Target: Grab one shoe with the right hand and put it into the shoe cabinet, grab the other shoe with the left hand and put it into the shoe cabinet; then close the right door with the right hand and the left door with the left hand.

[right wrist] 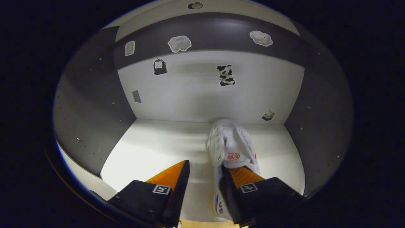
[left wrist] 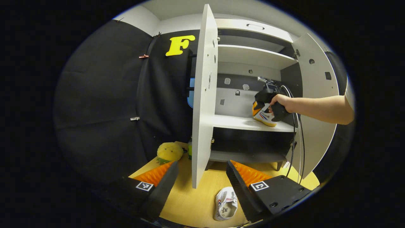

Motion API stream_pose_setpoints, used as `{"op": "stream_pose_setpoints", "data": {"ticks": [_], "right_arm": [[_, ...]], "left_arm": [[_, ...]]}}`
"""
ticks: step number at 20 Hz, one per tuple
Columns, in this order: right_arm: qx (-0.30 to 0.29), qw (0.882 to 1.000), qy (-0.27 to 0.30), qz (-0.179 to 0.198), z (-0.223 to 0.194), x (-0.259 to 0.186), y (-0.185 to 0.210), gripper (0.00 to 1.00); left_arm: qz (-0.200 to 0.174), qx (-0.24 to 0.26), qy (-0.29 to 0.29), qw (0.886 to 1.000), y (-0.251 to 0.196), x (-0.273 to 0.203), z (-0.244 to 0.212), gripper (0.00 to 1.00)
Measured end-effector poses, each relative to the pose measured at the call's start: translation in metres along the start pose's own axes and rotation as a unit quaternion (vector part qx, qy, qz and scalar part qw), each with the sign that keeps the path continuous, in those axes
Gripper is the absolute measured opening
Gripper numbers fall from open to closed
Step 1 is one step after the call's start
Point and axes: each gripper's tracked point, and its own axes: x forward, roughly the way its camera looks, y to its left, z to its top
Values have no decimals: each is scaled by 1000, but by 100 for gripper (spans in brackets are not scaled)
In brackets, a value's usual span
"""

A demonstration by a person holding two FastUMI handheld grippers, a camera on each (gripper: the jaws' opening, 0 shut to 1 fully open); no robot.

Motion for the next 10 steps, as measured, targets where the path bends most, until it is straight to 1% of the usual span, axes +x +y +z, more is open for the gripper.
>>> {"op": "stream_pose_setpoints", "data": {"ticks": [1,2,3,5,6,10], "right_arm": [[10,1000,-10,8,-3,-11,5,77],[14,1000,-20,17,-7,-21,10,85],[9,999,-36,23,-10,-33,14,99],[-13,997,-79,13,-9,-56,10,100],[-20,995,-94,14,-10,-71,11,99],[-23,989,-145,32,-20,-127,12,99]], "left_arm": [[-5,2,2,1000,-3,-2,-3,95],[-10,1,6,1000,-6,-3,-5,95],[-17,0,10,1000,-9,-5,-9,95],[-28,6,12,1000,-15,-7,-10,95],[-31,11,12,999,-17,-7,-9,95],[-49,13,14,999,-30,-7,-12,95]]}}
